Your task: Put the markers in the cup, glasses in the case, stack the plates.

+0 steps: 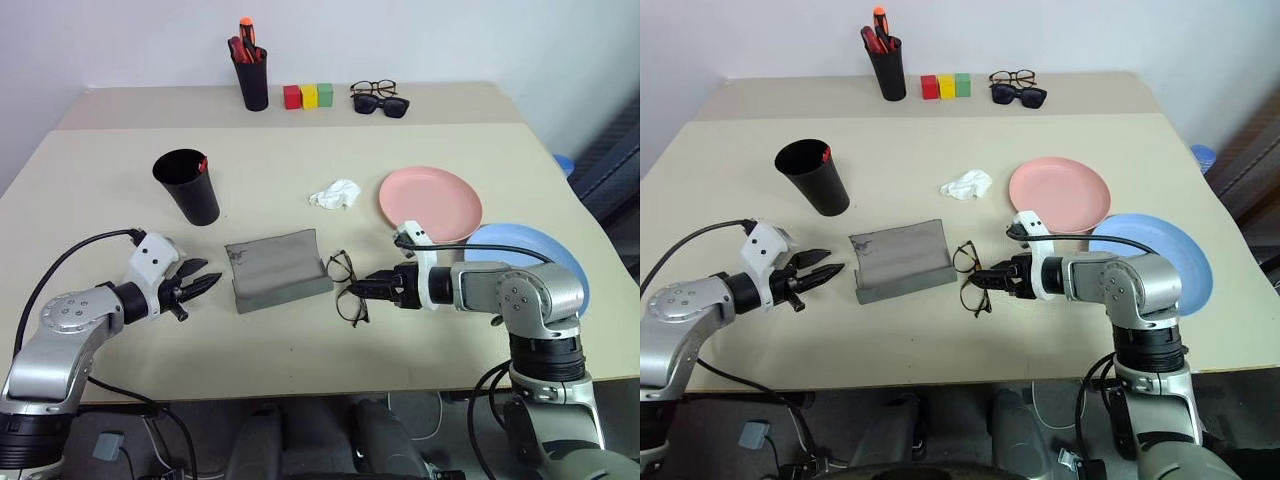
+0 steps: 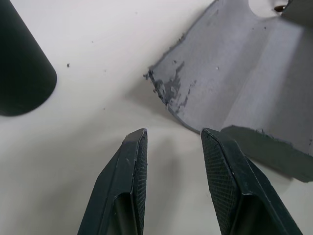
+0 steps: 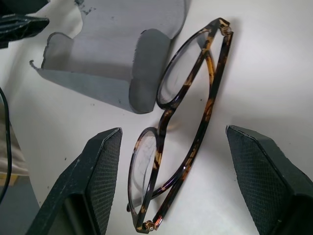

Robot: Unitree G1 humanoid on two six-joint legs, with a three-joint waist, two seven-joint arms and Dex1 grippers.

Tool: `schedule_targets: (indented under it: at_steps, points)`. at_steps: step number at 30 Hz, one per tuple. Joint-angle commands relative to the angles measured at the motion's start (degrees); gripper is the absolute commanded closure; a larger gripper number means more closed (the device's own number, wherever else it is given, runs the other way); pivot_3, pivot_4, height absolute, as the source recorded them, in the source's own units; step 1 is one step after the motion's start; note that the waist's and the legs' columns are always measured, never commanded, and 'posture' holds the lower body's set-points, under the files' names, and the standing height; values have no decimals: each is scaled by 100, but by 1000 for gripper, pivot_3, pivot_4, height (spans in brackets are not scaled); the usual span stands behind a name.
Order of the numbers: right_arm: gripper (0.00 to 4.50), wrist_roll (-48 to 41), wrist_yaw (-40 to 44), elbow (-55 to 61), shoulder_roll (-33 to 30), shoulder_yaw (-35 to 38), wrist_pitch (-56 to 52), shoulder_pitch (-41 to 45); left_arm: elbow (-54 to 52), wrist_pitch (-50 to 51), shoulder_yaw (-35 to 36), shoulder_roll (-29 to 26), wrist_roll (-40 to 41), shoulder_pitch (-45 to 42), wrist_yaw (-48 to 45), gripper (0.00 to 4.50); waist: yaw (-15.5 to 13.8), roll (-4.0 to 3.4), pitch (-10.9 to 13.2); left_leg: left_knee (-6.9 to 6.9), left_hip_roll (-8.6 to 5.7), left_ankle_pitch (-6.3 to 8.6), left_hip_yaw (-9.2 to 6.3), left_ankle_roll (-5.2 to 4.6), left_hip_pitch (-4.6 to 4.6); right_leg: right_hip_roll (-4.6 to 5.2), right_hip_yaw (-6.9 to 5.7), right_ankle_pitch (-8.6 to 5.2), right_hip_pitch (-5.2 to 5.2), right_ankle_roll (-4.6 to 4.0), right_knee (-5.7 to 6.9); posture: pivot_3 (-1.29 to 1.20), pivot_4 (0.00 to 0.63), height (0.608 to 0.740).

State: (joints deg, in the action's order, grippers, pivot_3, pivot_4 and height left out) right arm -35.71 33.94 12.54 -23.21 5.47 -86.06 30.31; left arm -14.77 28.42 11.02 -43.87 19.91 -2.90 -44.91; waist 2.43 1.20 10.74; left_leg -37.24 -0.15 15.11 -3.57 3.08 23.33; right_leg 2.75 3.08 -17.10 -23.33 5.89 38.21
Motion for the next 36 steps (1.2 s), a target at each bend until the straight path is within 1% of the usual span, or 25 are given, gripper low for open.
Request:
schedule_targets:
  at_steps: [1,11,14,18,19,20,26,27,29,31,33,34,36]
  points:
    - [1069,-192,-52,37,121,157,-115,159,-148,-47,99,-43,6,13,21,2750,0,0,0,0,0,0,0,0,0,0,0,0,0,0,0,0,150,740]
    - [1069,-304,-275,49,419,151,-253,221,-190,-41,115,-26,39,55,39,2750,5,0,0,0,0,0,0,0,0,0,0,0,0,0,0,0,150,740]
    - [1859,-301,-321,23,480,167,-270,240,-194,-37,122,-25,62,54,27,2750,3,0,0,0,0,0,0,0,0,0,0,0,0,0,0,0,150,740]
    - [3616,-279,-394,-18,524,172,-278,256,-240,-33,154,-19,124,79,-3,2750,3,0,0,0,0,0,0,0,0,1,0,0,0,0,0,0,150,740]
    - [4182,-274,-415,-25,535,176,-283,256,-245,-31,154,-22,131,85,-2,2750,4,0,0,0,0,0,0,0,0,1,0,0,0,0,0,0,150,740]
    - [4474,-274,-432,-26,545,180,-288,254,-251,-30,154,-24,139,91,-2,2750,3,0,0,0,0,0,0,0,0,1,0,0,0,0,0,0,150,740]
    - [4474,-356,-461,86,515,208,-328,241,-413,-101,205,-61,226,194,-112,2750,4,-1,-1,1,0,0,0,0,0,1,0,0,0,0,0,0,150,740]
    - [4474,-389,-423,142,458,198,-321,251,-476,-141,228,-88,247,246,-167,2750,7,-1,-1,0,0,0,0,0,0,1,0,0,0,0,0,0,150,740]
    - [4474,-370,-175,345,45,-161,1,272,-649,-388,321,-111,329,408,-386,2750,5,-3,1,1,0,0,1,0,0,2,1,0,-1,0,0,0,150,740]
    - [4474,-242,302,490,-513,-656,621,366,-744,-508,400,-121,395,520,-516,2750,-5,-4,1,1,0,0,3,0,1,5,1,0,-2,0,-2,0,150,740]
    - [4474,-25,995,525,-1093,-1142,1433,617,-677,-606,467,-129,422,572,-585,2750,-3,-6,2,-1,0,0,2,0,0,5,0,0,1,0,-3,0,150,740]
    - [4474,59,1398,459,-1301,-1349,1830,838,-623,-671,509,-112,455,596,-628,2750,1,-8,4,-3,-1,0,4,-1,0,5,0,0,1,0,-3,0,150,740]
    - [4474,186,2011,192,-1488,-1669,2425,1284,-542,-784,609,-29,572,628,-712,2750,38,-9,4,-3,0,0,9,-1,-3,-2,0,0,2,0,-3,0,150,740]
